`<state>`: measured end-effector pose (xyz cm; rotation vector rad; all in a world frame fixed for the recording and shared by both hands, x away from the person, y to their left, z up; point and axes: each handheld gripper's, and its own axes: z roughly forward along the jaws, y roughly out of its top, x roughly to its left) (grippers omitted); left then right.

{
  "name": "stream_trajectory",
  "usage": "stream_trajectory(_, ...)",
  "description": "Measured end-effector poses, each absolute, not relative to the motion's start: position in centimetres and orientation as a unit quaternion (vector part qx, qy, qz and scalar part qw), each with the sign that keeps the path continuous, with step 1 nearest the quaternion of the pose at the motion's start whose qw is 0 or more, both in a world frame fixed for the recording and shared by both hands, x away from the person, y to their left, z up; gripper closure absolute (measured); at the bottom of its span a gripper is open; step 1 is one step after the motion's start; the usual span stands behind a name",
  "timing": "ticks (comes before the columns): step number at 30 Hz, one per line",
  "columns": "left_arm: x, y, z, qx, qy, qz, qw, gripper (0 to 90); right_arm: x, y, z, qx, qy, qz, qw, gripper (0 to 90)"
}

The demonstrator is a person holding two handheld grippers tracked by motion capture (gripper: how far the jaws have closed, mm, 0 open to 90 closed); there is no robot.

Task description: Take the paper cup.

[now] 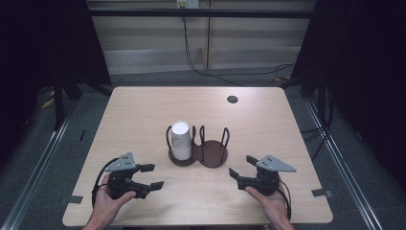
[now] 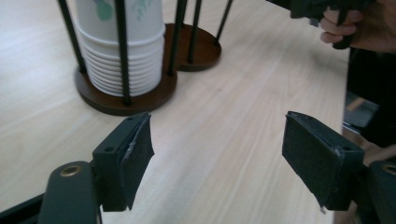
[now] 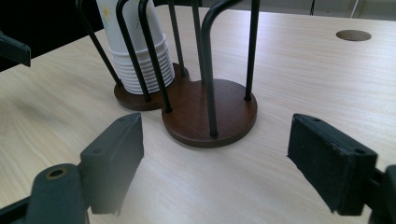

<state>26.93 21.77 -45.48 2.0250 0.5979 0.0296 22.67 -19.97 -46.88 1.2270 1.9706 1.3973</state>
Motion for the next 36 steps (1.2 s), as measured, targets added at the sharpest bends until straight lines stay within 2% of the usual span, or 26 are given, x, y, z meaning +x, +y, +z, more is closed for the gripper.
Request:
stream_trajectory(7,27.1,21.2,-45.5,0.834,0.246,0.012,0.493,16.2,22.7,-21.0,-46.8,0.45,0.707,0.511,0.191,21.3)
stream_trajectory(17,27.1,21.7,-44.9,0.834,0.246,0.022,0.493,19.2,22.4,-20.3,-46.7,0.439,0.715,0.518,0.166,22.6)
stream_trajectory(26,27.3,21.4,-43.8,0.836,0.229,0.019,0.498,17.0,22.1,-20.0,-46.6,0.429,0.726,0.515,0.155,21.4)
stream_trajectory(33,28.2,21.3,-42.4,0.848,0.215,0.019,0.484,24.0,22.1,-19.9,-46.7,0.427,0.73,0.513,0.148,19.6)
stream_trajectory(36,28.7,21.5,-41.7,0.848,0.221,0.031,0.481,24.4,22.2,-19.8,-46.8,0.421,0.735,0.51,0.148,19.4)
